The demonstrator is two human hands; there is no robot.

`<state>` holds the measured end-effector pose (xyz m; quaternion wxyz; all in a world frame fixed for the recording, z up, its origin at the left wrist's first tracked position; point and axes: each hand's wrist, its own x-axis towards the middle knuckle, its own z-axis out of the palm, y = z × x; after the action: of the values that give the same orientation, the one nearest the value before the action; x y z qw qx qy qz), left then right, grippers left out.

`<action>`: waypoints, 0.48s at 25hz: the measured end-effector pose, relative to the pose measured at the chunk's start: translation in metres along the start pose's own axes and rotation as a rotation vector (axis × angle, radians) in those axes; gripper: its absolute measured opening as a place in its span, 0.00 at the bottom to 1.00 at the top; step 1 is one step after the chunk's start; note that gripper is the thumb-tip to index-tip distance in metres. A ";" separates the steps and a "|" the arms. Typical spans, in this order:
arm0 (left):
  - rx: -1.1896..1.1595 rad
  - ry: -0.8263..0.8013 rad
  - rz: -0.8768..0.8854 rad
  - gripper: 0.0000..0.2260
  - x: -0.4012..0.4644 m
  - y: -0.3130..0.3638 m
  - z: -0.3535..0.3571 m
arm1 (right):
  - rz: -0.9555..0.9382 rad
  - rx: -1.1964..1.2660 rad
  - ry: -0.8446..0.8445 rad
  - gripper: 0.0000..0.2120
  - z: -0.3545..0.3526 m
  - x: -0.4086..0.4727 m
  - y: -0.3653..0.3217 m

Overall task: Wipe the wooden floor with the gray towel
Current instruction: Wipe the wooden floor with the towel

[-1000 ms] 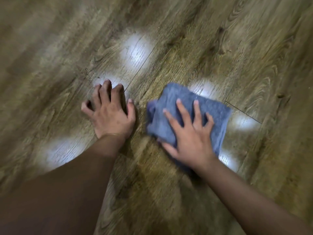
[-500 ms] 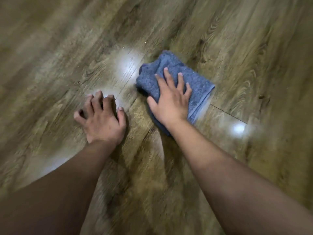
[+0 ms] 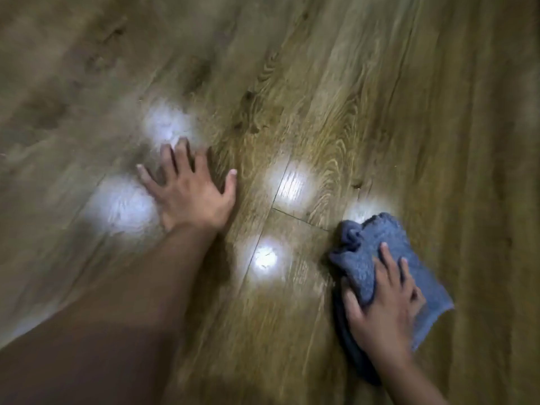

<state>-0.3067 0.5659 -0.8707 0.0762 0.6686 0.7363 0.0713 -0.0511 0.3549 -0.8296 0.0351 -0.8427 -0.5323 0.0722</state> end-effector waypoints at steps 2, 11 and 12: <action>0.005 0.079 0.015 0.29 -0.002 -0.005 0.007 | 0.075 0.015 0.033 0.34 0.000 0.040 0.000; -0.026 0.041 -0.030 0.29 -0.004 -0.002 -0.004 | 0.103 0.112 0.033 0.35 -0.004 0.244 -0.096; -0.037 0.041 -0.034 0.28 -0.004 -0.001 -0.005 | 0.039 0.111 0.027 0.35 -0.003 0.240 -0.108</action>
<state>-0.3084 0.5622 -0.8659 0.0745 0.6527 0.7477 0.0972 -0.0458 0.6181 -0.8324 0.0875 -0.8507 -0.5103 0.0907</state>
